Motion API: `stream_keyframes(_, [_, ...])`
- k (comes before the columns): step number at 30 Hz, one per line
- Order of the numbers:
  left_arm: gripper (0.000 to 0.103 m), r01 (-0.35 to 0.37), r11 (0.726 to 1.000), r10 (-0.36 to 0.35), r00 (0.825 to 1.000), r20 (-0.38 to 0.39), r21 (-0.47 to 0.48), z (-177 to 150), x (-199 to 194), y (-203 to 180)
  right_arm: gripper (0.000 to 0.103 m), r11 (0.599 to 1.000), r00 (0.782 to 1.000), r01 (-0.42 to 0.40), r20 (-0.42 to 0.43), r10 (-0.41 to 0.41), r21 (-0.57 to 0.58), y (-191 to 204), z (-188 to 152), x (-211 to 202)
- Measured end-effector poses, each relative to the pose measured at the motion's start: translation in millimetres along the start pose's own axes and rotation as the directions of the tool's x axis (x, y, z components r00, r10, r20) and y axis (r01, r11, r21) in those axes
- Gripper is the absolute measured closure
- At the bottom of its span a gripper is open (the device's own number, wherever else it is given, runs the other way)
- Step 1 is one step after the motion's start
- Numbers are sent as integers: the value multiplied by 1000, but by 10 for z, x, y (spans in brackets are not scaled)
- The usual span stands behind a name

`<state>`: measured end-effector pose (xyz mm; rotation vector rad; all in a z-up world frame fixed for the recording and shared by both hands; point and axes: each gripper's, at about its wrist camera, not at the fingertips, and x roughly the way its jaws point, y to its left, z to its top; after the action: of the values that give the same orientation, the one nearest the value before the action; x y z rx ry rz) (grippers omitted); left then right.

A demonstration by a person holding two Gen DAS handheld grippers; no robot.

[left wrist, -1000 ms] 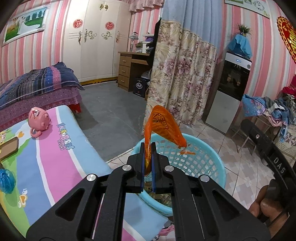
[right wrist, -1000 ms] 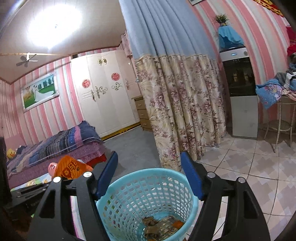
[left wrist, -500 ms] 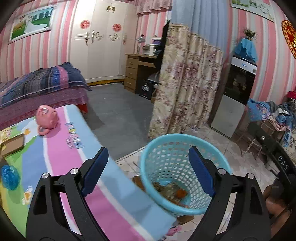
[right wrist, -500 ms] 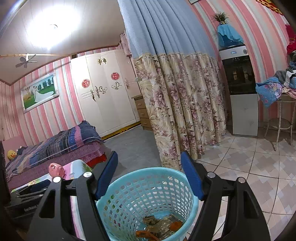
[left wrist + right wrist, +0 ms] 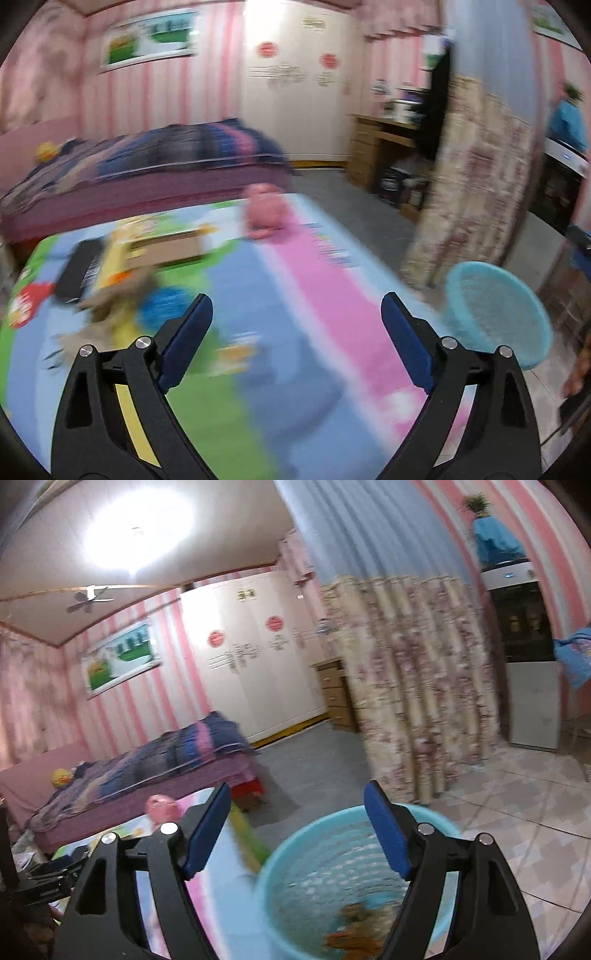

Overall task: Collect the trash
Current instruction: 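Grasp the beige cloth with the left tool while the right tool grasps the blue plastic bag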

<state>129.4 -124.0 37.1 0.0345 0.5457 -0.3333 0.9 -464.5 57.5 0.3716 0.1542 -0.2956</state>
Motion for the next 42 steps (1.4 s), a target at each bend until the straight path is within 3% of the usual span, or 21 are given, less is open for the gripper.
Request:
stream_keyframes(3, [11,-129,992,128,991,-28,-12,-132,-21,641,21,995,995,-101,-28,100,-19,364,-49,54])
stream_keyframes(6, [9,-242,970,239,966,-102,-16,-252,41,1218,17,983,982,-182,-62,180,-20,678,-105,119])
stream_keyframes(10, [8,-235,965,214,962,-167,-117,-322,132,1750,14,962,956,-267,-136,258,-52,1204,-294,267])
stream_keyframes(13, [8,-271,958,249,950,-190,-98,-361,263,1838,13,945,938,-309,-197,285,-104,1569,-480,404])
stream_keyframes(16, [8,-251,962,218,943,-253,-106,-470,427,1899,13,918,916,-354,-262,303,-177,1909,-709,515])
stream_keyframes(17, [8,-221,972,190,941,-279,-84,-473,516,1873,13,906,908,-372,-282,309,-204,2013,-791,549])
stream_keyframes(19, [8,-241,970,221,928,-300,-30,-503,613,1839,13,887,896,-389,-326,302,-247,2180,-929,613])
stream_keyframes(20, [10,-243,970,225,924,-310,-18,-511,646,1829,13,878,888,-402,-344,305,-259,2269,-985,637])
stream_keyframes(21, [23,-231,973,213,922,-323,-20,-526,668,1847,13,873,882,-410,-360,305,-265,2329,-1032,666])
stream_keyframes(23, [43,-212,975,181,926,-331,-59,-534,644,1910,13,862,868,-424,-398,298,-279,2479,-1140,755])
stream_keyframes(24, [60,-200,976,163,932,-323,-85,-518,594,1946,13,858,861,-431,-411,298,-281,2531,-1190,772])
stream_keyframes(26, [68,-186,975,144,946,-290,-123,-462,462,1997,13,848,843,-449,-447,299,-280,2641,-1302,847])
stream_keyframes(28, [68,-176,974,140,963,-229,-143,-366,240,2023,13,845,825,-462,-480,299,-269,2737,-1373,944])
stream_keyframes(31, [68,-178,971,150,974,-168,-160,-300,50,2097,13,854,804,-466,-514,298,-233,2831,-1441,1150])
stream_keyframes(40, [68,-176,950,149,981,-122,-256,-302,-97,2330,13,855,757,-462,-607,242,-236,3319,-1820,1723])
stream_keyframes(42, [68,-175,952,149,982,-117,-252,-298,-98,2320,21,849,746,-464,-628,219,-255,3383,-1904,1797])
